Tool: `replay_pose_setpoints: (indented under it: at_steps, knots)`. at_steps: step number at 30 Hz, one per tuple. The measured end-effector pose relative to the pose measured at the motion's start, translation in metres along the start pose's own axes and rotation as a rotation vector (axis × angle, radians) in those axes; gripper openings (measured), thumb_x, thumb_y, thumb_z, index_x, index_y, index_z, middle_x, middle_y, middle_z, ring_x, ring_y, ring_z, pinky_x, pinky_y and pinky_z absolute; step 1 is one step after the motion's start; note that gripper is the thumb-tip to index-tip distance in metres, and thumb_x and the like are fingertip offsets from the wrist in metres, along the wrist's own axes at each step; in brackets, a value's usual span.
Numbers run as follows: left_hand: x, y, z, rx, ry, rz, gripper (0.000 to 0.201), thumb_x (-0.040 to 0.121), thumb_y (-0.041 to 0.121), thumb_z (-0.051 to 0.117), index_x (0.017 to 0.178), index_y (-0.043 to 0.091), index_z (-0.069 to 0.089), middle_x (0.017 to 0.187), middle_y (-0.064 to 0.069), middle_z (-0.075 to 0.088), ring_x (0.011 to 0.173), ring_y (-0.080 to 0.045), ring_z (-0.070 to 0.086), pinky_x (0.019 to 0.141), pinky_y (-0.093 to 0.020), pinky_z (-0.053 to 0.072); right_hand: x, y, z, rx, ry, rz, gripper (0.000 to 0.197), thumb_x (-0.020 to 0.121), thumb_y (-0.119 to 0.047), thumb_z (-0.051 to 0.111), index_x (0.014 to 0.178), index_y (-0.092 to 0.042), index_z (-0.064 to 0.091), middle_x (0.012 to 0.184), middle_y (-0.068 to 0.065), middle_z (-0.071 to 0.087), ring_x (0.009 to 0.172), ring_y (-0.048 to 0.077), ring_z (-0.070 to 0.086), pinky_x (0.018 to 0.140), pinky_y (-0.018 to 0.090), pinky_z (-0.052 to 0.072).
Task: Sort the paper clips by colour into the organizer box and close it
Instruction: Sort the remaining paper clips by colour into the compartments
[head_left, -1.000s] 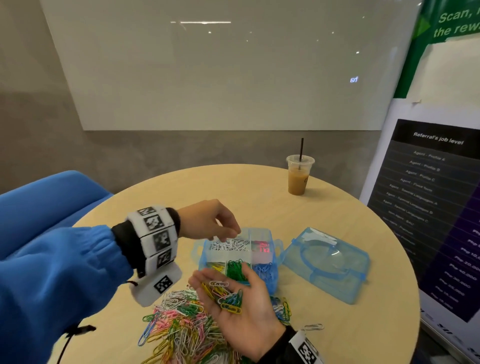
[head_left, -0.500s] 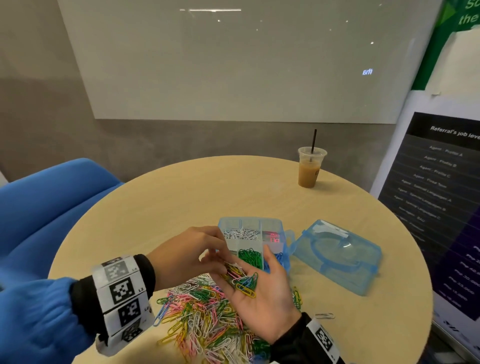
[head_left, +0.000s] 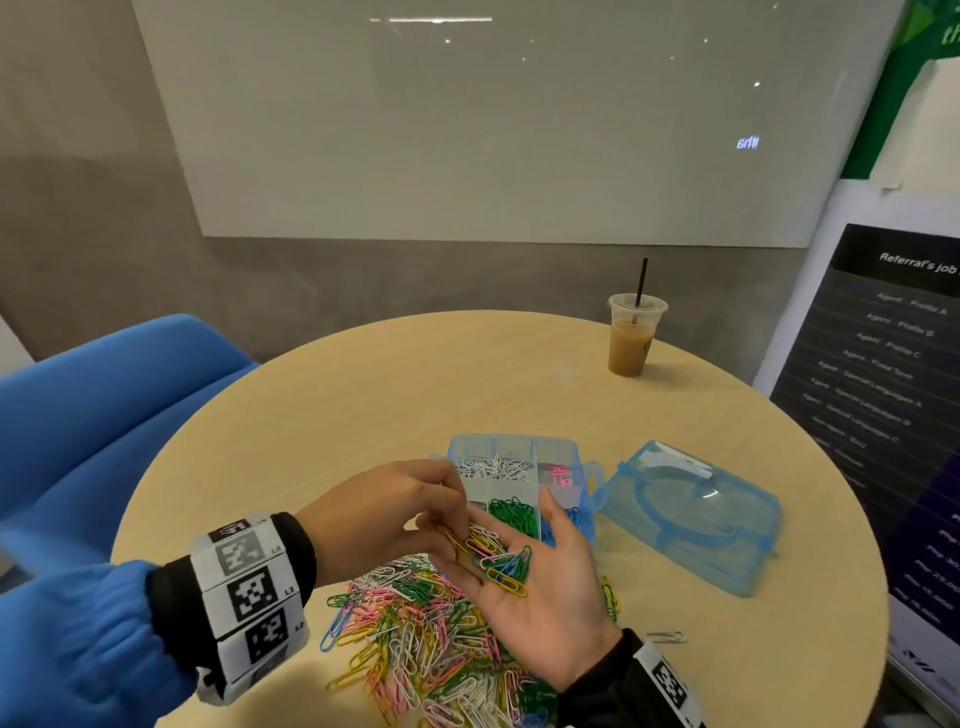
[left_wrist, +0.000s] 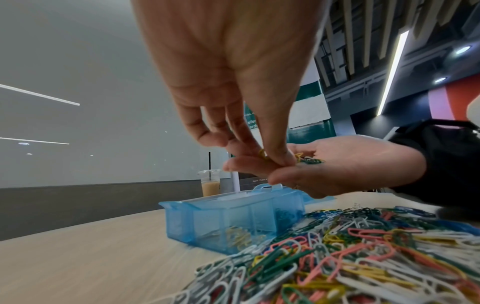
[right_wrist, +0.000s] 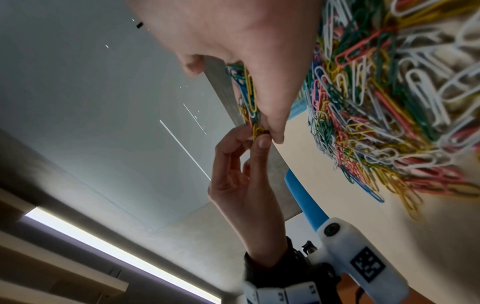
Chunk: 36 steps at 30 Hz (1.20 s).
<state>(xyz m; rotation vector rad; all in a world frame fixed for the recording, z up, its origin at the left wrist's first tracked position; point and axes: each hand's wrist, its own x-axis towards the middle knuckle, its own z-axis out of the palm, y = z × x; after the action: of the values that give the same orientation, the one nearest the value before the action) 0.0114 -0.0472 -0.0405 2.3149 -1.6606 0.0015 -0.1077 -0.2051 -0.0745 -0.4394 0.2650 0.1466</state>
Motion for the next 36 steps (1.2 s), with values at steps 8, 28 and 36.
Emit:
replay_pose_setpoints:
  at_steps: [8, 28, 36]
  knots:
    - [0.001, -0.005, 0.003, 0.017, -0.013, -0.01, 0.009, 0.093, 0.039, 0.06, 0.093, 0.031, 0.063, 0.103, 0.019, 0.052, 0.08, 0.008, 0.048, 0.067, -0.017, 0.041, 0.004, 0.001, -0.001, -0.025, 0.033, 0.014, 0.073, 0.093, -0.05, 0.047, 0.112, 0.019, 0.062, 0.12, 0.039, 0.057, 0.12, 0.045, 0.054, 0.111, 0.052, 0.035]
    - [-0.002, -0.003, 0.021, 0.265, 0.083, 0.08, 0.019, 0.097, 0.047, 0.035, 0.101, 0.036, 0.05, 0.102, 0.017, 0.052, 0.079, -0.005, 0.054, 0.051, -0.024, 0.043, 0.017, 0.007, -0.012, -0.06, -0.005, 0.053, 0.067, 0.088, -0.053, 0.05, 0.107, 0.01, 0.063, 0.094, 0.018, 0.05, 0.094, 0.029, 0.048, 0.116, 0.047, 0.027]
    - [-0.003, -0.002, 0.017, 0.407, 0.073, 0.09, 0.02, 0.098, 0.043, 0.03, 0.096, 0.032, 0.046, 0.098, 0.014, 0.052, 0.074, -0.005, 0.045, 0.041, -0.02, 0.036, 0.018, 0.006, -0.015, -0.015, -0.006, 0.058, 0.067, 0.089, -0.05, 0.047, 0.103, 0.014, 0.065, 0.097, 0.023, 0.053, 0.092, 0.031, 0.049, 0.114, 0.046, 0.028]
